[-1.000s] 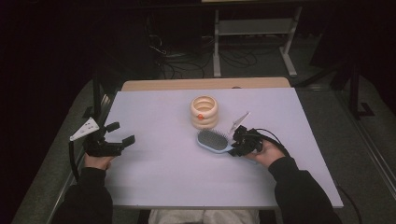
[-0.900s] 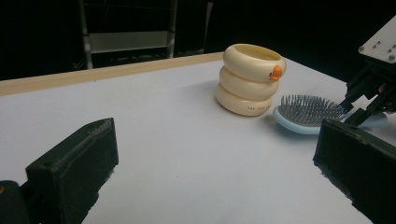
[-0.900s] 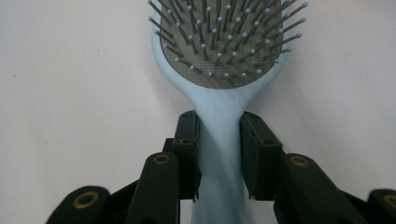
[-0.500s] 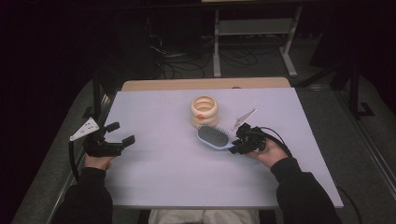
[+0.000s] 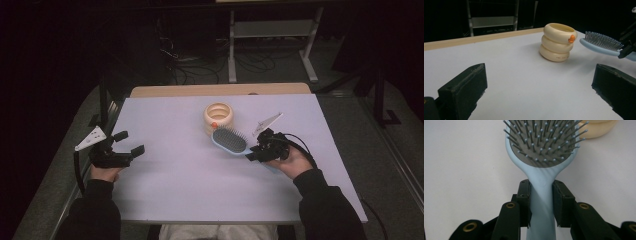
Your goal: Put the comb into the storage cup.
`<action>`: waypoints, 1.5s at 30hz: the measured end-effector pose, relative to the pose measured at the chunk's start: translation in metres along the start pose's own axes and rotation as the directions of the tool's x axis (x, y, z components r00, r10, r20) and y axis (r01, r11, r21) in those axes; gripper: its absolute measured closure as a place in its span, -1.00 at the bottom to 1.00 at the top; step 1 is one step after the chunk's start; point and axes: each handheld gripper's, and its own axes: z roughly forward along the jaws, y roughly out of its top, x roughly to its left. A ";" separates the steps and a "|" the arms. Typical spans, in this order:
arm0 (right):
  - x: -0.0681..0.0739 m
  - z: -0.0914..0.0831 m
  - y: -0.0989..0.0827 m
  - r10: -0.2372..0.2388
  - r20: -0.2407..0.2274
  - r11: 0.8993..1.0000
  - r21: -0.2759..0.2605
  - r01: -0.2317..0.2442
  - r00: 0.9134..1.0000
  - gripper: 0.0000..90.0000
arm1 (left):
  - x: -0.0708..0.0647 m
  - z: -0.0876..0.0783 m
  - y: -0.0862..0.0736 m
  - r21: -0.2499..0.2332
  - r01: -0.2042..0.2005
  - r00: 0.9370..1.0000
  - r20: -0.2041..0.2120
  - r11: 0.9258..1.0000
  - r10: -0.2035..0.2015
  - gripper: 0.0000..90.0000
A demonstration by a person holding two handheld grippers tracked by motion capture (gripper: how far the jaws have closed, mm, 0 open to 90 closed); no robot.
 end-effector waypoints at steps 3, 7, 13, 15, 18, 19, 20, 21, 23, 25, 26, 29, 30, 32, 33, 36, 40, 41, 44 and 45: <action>0.001 -0.004 0.002 -0.003 0.000 1.000 -0.010 0.003 1.000 0.52 | 0.000 0.000 0.000 -0.002 0.002 1.000 0.000 1.000 -0.002 -1.00; 0.002 -0.009 0.006 -0.006 0.005 1.000 -0.020 0.006 1.000 0.52 | 0.000 0.000 0.000 0.000 0.001 1.000 0.000 1.000 -0.001 -1.00; 0.003 -0.017 0.013 -0.017 0.009 0.999 -0.030 0.017 1.000 0.52 | 0.000 0.000 0.000 -0.003 0.004 1.000 0.000 1.000 -0.004 -1.00; 0.005 -0.022 0.017 -0.023 0.014 0.999 -0.037 0.023 1.000 0.52 | 0.000 0.000 0.000 -0.002 0.003 1.000 0.000 1.000 -0.003 -1.00; 0.006 -0.026 0.022 -0.036 0.025 0.998 -0.051 0.038 0.999 0.52 | 0.000 0.000 0.000 -0.004 0.003 1.000 0.000 1.000 -0.003 -1.00; 0.007 -0.028 0.023 -0.038 0.024 0.998 -0.058 0.039 0.999 0.52 | -0.001 0.000 0.000 -0.006 0.006 1.000 0.000 1.000 -0.006 -1.00; 0.007 -0.029 0.024 -0.040 0.026 0.997 -0.063 0.041 0.999 0.52 | 0.000 0.000 0.000 -0.006 0.005 1.000 0.000 1.000 -0.005 -1.00; 0.007 -0.029 0.024 -0.040 0.026 0.997 -0.063 0.041 0.999 0.52 | 0.000 0.000 0.000 -0.006 0.005 1.000 0.000 1.000 -0.005 -1.00; 0.009 -0.032 0.028 -0.045 0.029 0.996 -0.072 0.047 0.999 0.52 | -0.001 0.000 0.000 -0.004 0.005 1.000 0.001 1.000 -0.005 -1.00; 0.009 -0.033 0.030 -0.046 0.030 0.996 -0.075 0.048 0.998 0.52 | 0.000 0.000 0.000 -0.003 0.004 1.000 0.001 1.000 -0.004 -1.00; 0.009 -0.034 0.031 -0.050 0.029 0.996 -0.076 0.052 0.998 0.52 | -0.001 0.000 0.000 -0.004 0.005 1.000 0.001 1.000 -0.005 -1.00; 0.011 -0.037 0.036 -0.055 0.031 0.995 -0.083 0.058 0.998 0.52 | -0.001 -0.001 0.000 -0.007 0.007 1.000 0.000 1.000 -0.007 -1.00; 0.011 -0.038 0.038 -0.059 0.034 0.995 -0.084 0.062 0.998 0.52 | -0.001 -0.001 0.000 -0.007 0.007 1.000 0.000 1.000 -0.007 -1.00; 0.012 -0.040 0.041 -0.059 0.033 0.994 -0.088 0.062 0.998 0.52 | -0.001 -0.001 0.000 -0.008 0.008 1.000 0.001 1.000 -0.008 -1.00; 0.013 -0.042 0.044 -0.067 0.032 0.993 -0.094 0.070 0.997 0.52 | -0.001 -0.001 0.000 -0.008 0.008 1.000 0.001 1.000 -0.008 -1.00; 0.014 -0.044 0.047 -0.069 0.036 0.993 -0.093 0.072 0.997 0.52 | -0.001 -0.001 0.000 -0.012 0.007 1.000 0.001 1.000 -0.007 -1.00; 0.015 -0.047 0.053 -0.074 0.040 0.993 -0.091 0.078 0.996 0.52 | -0.001 -0.002 0.000 -0.012 0.005 1.000 0.001 1.000 -0.005 -1.00; 0.015 -0.049 0.055 -0.082 0.044 0.992 -0.094 0.086 0.996 0.52 | -0.001 -0.001 0.000 -0.012 0.003 1.000 0.002 1.000 -0.003 -1.00; 0.016 -0.052 0.058 -0.086 0.045 0.991 -0.101 0.090 0.995 0.52 | -0.001 -0.001 0.000 -0.013 0.005 1.000 0.004 1.000 -0.004 -1.00; 0.016 -0.054 0.059 -0.086 0.049 0.991 -0.102 0.091 0.995 0.52 | -0.001 -0.002 0.000 -0.015 0.004 1.000 0.005 1.000 -0.004 -1.00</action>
